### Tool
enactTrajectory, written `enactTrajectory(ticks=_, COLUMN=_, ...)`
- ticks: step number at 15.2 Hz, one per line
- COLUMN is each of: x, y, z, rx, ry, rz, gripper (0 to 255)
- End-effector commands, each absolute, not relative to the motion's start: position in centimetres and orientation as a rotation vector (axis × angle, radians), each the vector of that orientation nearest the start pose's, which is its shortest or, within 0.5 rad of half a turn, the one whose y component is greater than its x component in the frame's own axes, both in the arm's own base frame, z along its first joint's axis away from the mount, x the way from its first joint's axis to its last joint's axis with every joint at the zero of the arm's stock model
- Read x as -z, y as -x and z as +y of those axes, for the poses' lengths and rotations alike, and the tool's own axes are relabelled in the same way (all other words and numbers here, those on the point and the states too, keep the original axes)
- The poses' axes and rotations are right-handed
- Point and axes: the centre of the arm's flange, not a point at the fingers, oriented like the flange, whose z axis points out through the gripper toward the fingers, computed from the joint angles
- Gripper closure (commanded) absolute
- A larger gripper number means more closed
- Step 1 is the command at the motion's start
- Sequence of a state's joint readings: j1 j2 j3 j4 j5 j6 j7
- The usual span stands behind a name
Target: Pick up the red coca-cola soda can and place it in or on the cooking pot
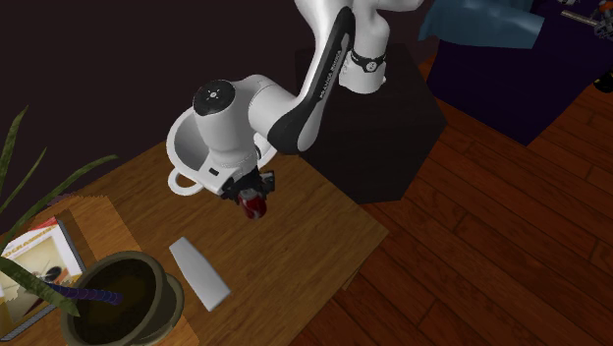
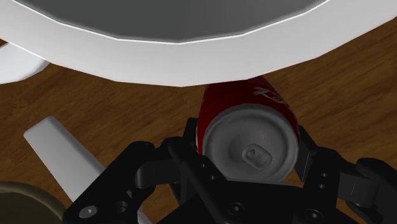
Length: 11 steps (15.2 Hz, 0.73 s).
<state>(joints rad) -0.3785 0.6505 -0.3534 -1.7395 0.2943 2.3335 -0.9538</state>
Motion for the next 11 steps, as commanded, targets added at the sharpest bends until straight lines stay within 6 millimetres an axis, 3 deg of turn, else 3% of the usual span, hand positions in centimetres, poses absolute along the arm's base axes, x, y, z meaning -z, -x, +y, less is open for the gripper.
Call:
enactTrajectory(ticks=1, x=-23.2, y=-51.3, z=-42.6, rx=-0.004, ry=3.137, rz=-0.129, gripper=255)
enactTrajectory(ticks=11, x=-28.5, y=-51.3, z=-42.6, rx=-0.004, ry=3.137, rz=-0.129, gripper=255)
